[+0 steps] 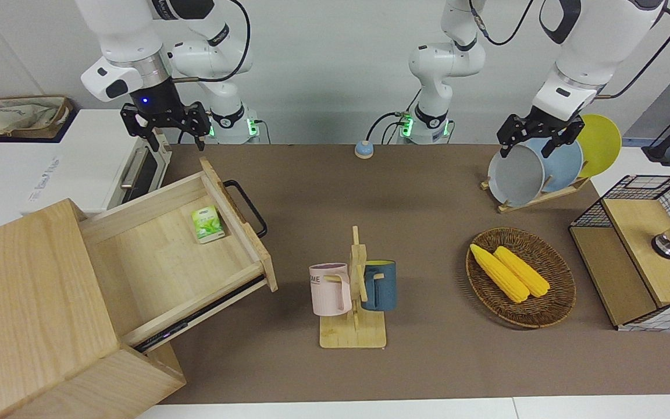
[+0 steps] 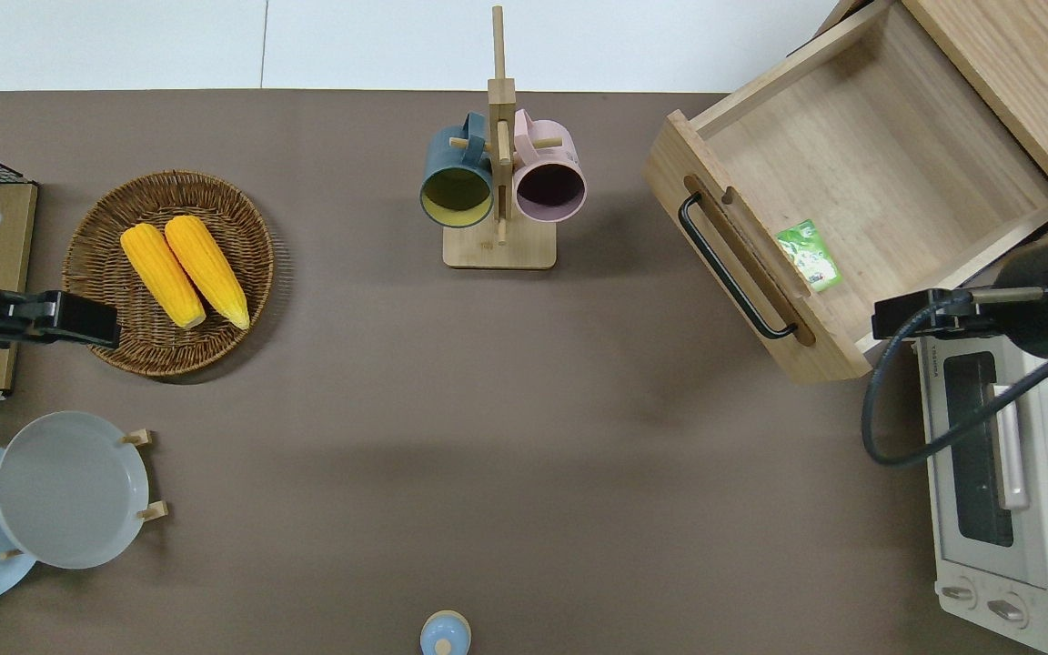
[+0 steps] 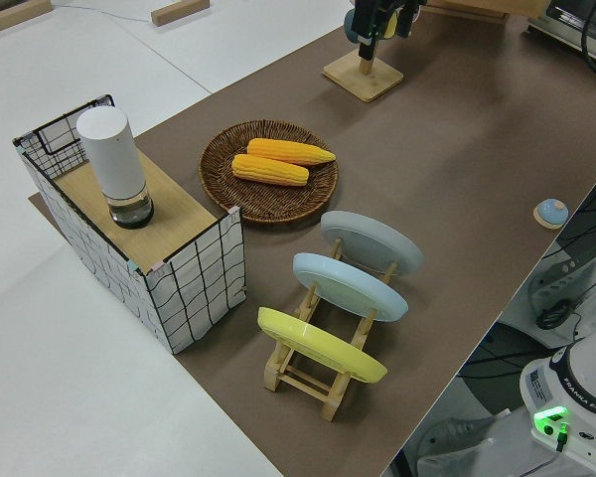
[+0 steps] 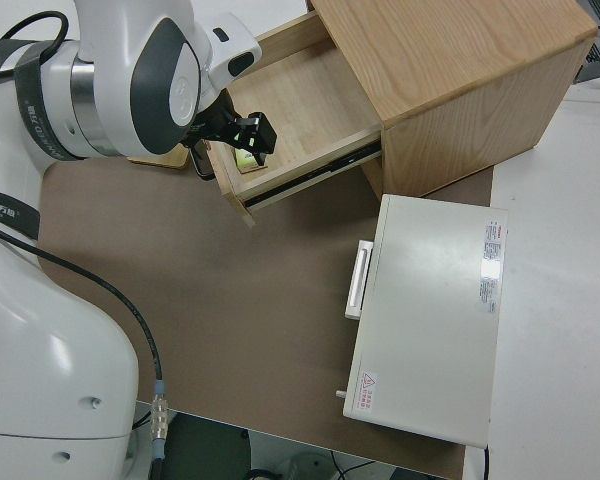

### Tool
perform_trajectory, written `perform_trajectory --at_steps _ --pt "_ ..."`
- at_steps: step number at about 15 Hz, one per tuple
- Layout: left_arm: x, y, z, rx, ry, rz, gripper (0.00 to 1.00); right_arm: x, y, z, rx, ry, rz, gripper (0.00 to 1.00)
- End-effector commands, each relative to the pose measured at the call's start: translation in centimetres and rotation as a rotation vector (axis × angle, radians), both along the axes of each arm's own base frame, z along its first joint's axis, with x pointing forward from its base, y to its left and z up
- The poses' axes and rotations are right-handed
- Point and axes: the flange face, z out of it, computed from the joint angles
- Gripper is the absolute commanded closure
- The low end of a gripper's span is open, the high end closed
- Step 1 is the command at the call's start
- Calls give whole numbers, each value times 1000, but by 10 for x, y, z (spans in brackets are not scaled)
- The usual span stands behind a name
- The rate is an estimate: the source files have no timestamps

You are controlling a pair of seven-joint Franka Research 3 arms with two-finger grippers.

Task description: Slide drawer open with right arm

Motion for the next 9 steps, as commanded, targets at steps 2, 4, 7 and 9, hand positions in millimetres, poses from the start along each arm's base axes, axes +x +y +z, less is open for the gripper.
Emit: perform_trajectory --at_steps 2,4,7,9 --pt "2 1 3 16 6 -11 7 5 -15 -9 27 19 -1 11" --pt "2 1 3 16 6 -11 7 6 -22 -9 27 19 -13 11" --pt "2 1 4 16 5 -11 7 6 -15 -8 20 17 -4 11" --pt "2 1 4 16 5 -11 7 5 -14 -5 23 15 -2 11"
